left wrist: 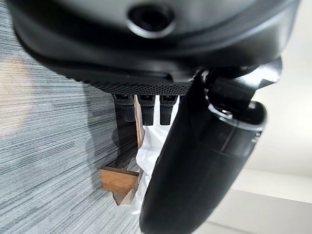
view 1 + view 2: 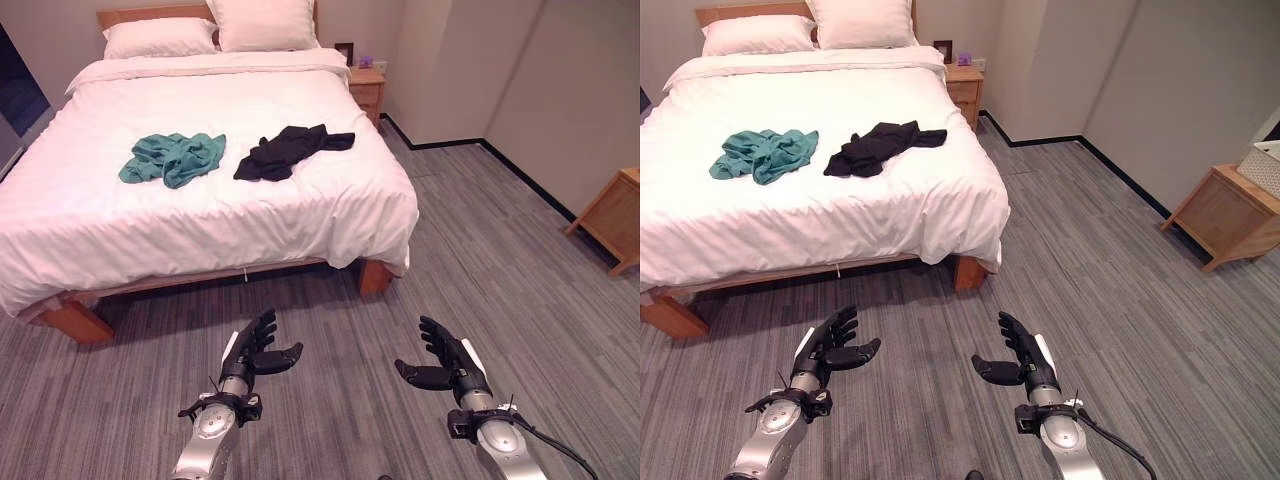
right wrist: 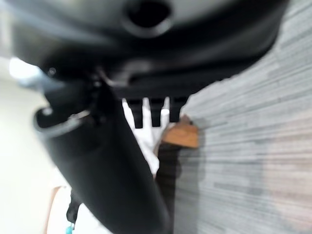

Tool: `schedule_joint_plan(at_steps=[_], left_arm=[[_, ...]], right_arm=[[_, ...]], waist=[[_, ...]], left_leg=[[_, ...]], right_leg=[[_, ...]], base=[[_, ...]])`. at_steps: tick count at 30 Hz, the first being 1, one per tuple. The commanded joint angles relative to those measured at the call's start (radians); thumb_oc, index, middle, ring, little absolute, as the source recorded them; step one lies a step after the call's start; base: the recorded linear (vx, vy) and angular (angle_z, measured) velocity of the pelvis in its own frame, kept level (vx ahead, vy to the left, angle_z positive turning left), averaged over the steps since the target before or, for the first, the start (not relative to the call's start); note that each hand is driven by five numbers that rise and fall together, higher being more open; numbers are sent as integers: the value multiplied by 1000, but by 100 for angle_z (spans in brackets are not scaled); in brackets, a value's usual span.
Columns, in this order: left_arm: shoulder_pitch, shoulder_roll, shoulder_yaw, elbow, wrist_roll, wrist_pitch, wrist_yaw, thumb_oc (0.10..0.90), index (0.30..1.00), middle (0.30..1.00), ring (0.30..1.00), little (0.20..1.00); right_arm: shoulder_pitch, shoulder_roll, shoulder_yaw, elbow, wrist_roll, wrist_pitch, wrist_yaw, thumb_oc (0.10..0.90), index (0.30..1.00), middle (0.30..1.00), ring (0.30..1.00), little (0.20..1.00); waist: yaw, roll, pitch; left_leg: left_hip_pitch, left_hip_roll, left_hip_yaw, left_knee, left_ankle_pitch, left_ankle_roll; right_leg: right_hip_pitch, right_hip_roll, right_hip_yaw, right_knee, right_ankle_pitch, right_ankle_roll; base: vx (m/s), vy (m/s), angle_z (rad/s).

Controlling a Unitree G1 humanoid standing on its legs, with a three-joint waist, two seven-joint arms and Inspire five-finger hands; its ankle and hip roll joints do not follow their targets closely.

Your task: Pick up bed clothes into laundry basket.

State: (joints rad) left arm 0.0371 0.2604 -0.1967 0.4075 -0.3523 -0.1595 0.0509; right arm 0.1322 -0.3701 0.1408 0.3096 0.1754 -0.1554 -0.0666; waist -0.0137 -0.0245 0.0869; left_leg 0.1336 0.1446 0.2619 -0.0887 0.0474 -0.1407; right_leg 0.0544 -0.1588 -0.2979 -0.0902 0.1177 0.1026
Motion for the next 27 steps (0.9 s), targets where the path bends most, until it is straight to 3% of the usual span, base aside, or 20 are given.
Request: schedule_joint_plan(at_steps=[1, 6, 9, 10, 14, 15, 17, 19, 21, 22, 24, 26, 27], left_arm=[[-76, 36, -12, -87, 22, -84, -17, 800, 900, 900, 900, 900], [-57, 44, 4, -70, 31, -72, -20, 800, 900, 900, 900, 900], [-25, 61, 33, -84, 34, -72, -21, 800, 900, 900, 900, 900], [-17, 65, 45, -83, 35, -72, -11, 800, 900, 900, 900, 900], [-16, 64, 46, -83, 35, -71, -10, 800, 900, 900, 900, 900], [-16, 102, 82, -65, 164, -64, 23, 800, 900, 900, 900, 900], [-60, 149, 116, -55, 227, -71, 55, 800, 900, 900, 900, 900], [-119, 219, 192, -3, 225, -97, 96, 800, 900, 900, 900, 900], [-125, 219, 193, 4, 223, -101, 96, 800, 900, 900, 900, 900], [-160, 264, 229, 21, 223, -116, 124, 800, 900, 900, 900, 900], [-164, 272, 248, 10, 243, -128, 147, 800, 900, 900, 900, 900], [-164, 261, 247, 13, 250, -127, 159, 800, 900, 900, 900, 900], [-158, 252, 247, 15, 252, -126, 163, 800, 900, 900, 900, 900]], right_arm=[[-62, 3, -33, -50, -3, -70, 23, 800, 900, 900, 900, 900], [-63, -7, -34, -37, -25, -51, 26, 800, 900, 900, 900, 900], [-64, -15, -37, -40, -71, -42, 25, 800, 900, 900, 900, 900], [-65, -17, -38, -43, -81, -39, 25, 800, 900, 900, 900, 900], [-66, -17, -37, -44, -82, -38, 25, 800, 900, 900, 900, 900], [-43, -40, -69, -78, -128, -39, 27, 800, 900, 900, 900, 900], [-42, -79, -105, -105, -131, -53, 15, 800, 900, 900, 900, 900], [-57, -143, -131, -131, -128, -64, 16, 800, 900, 900, 900, 900], [-61, -144, -131, -130, -127, -64, 16, 800, 900, 900, 900, 900], [-63, -179, -148, -143, -138, -64, 23, 800, 900, 900, 900, 900], [-44, -196, -166, -160, -153, -64, 31, 800, 900, 900, 900, 900], [-36, -195, -166, -166, -155, -67, 31, 800, 900, 900, 900, 900], [-30, -196, -163, -163, -157, -65, 38, 800, 900, 900, 900, 900]], waist=[[27, -16, -16], [39, -32, 3], [42, -39, 37], [40, -37, 50], [44, -38, 50], [1, -12, 94], [-29, -25, 91], [-57, -24, 79], [-63, -17, 82], [-85, -11, 73], [-109, -2, 50], [-117, 13, 43], [-119, 26, 37]], left_leg=[[-42, -37, -58, 1, -16, 51], [-52, -61, -61, 1, -29, 67], [-40, -79, -60, 1, -49, 86], [-27, -78, -59, 1, -54, 89], [-27, -80, -53, 1, -54, 90], [51, -85, -88, 1, -121, 112], [77, -118, -130, 1, -148, 111], [128, -109, -165, 1, -192, 90], [130, -100, -169, 1, -196, 87], [170, -84, -194, 1, -227, 71], [221, -71, -227, 1, -247, 65], [240, -53, -228, 1, -217, 55], [250, -37, -226, 19, -154, 41]], right_leg=[[12, -142, -2, 3, 64, 150], [21, -162, -24, 7, 87, 159], [-32, -180, -6, 151, 117, 159], [-63, -193, -2, 215, 162, 159], [-74, -196, 7, 225, 160, 159], [-222, -121, 29, 346, 116, 152], [-280, -62, 41, 239, 89, 133], [-314, -43, -8, 64, 135, 134], [-302, -35, -18, 48, 140, 134], [-354, -42, -11, 25, 158, 147], [-338, -37, 20, 25, 175, 136], [-320, -26, 13, 29, 175, 125], [-303, -13, 11, 36, 173, 115]], base=[[64, 101, -1], [52, 82, 1], [34, 83, 2], [23, 60, 0], [118, 57, -3], [567, 210, 5], [555, 92, 9], [510, -120, 58], [346, -113, 70], [509, -179, 78], [590, -202, 96], [342, -128, 31], [510, -247, 9]])
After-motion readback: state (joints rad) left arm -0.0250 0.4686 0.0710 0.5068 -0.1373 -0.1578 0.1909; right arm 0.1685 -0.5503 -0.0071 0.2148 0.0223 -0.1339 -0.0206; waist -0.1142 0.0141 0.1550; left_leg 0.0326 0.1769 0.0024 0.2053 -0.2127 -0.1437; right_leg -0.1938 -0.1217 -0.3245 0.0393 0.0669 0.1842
